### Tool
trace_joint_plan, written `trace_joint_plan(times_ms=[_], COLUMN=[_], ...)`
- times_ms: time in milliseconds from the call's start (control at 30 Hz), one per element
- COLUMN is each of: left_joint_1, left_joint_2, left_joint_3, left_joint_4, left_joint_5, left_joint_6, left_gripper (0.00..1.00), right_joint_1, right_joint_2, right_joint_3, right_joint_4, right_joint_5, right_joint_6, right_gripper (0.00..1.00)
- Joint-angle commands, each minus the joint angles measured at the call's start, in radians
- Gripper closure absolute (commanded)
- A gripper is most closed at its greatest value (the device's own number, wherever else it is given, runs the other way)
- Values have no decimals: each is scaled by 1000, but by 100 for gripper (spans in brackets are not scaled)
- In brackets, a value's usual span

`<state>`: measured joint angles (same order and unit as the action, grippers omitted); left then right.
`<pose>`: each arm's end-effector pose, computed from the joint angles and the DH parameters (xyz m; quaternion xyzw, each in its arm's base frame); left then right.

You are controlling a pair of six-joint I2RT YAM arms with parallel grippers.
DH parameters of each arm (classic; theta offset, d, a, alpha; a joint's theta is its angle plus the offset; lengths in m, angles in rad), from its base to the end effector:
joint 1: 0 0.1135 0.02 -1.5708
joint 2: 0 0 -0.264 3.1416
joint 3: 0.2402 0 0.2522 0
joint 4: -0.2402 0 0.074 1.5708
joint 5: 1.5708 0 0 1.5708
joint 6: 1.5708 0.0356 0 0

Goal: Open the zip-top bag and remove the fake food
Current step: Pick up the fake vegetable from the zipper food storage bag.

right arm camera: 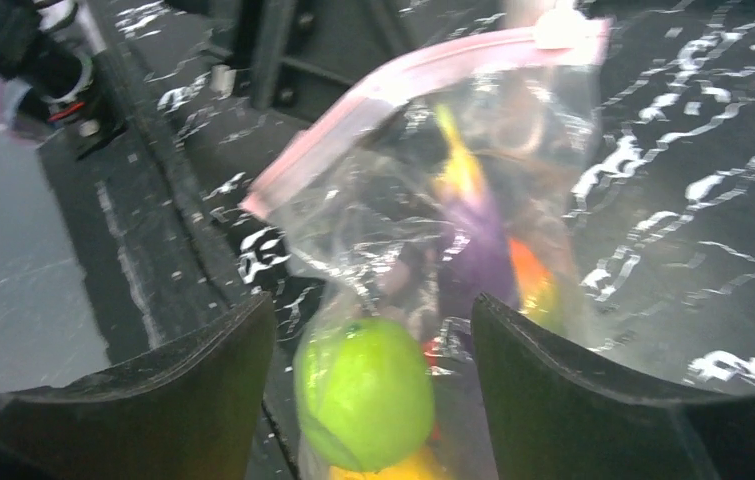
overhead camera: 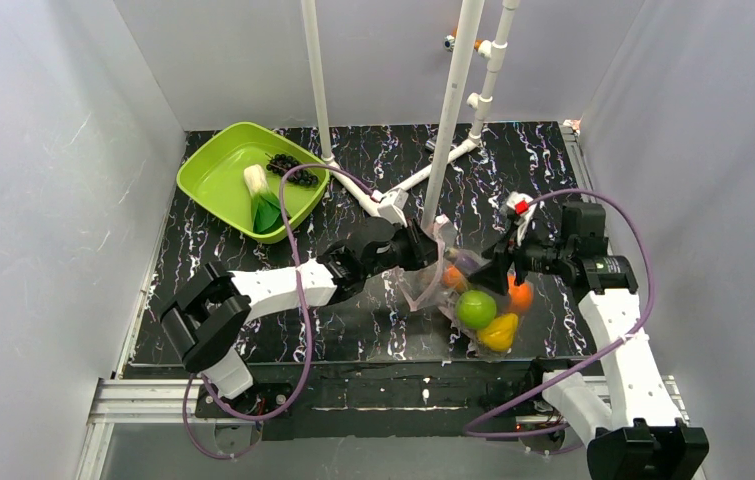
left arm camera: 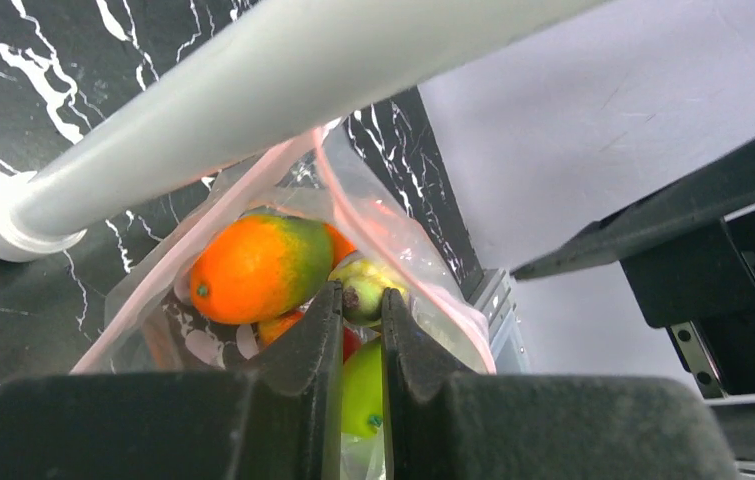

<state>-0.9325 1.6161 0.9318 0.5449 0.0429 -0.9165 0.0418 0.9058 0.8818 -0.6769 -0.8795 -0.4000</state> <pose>0.2182 -0.2966 0.2536 0.0201 0.7543 -0.5334 0.3821 0.1760 0.0348 0.3130 -0.3548 0.7614 0.3120 0.4440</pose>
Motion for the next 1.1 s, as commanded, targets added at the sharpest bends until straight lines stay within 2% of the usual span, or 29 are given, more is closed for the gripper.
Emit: trace_joint_plan(times_ms=[0, 167, 467, 567, 733, 867, 1067], left_joint_1=[2, 3, 3, 3, 3, 12, 44], left_joint_2=[-38, -54, -101, -105, -139, -193, -303], left_joint_3=[-30, -27, -55, -46, -58, -81, -142], left_joint_4=[-32, -55, -83, -88, -110, -140, -180], left_joint_5=[43, 31, -24, -25, -28, -59, -65], left_joint_6=[11, 11, -35, -39, -34, -15, -9], left_gripper=[100, 100, 100, 100, 100, 100, 100], right_joint_1=[30, 98, 229, 253, 261, 221, 185], right_joint_2=[-14, 2, 34, 65, 62, 25, -1], right_joint_3=[-32, -44, -76, -63, -37, -39, -27], right_joint_4=[-85, -100, -51, -23, -11, 39, 39], right_joint_5=[-140, -51, 103, 179, 249, 344, 344], right_joint_6=[-124, -163, -156, -129, -114, -68, -71], right_gripper=[22, 24, 38, 52, 99, 99, 99])
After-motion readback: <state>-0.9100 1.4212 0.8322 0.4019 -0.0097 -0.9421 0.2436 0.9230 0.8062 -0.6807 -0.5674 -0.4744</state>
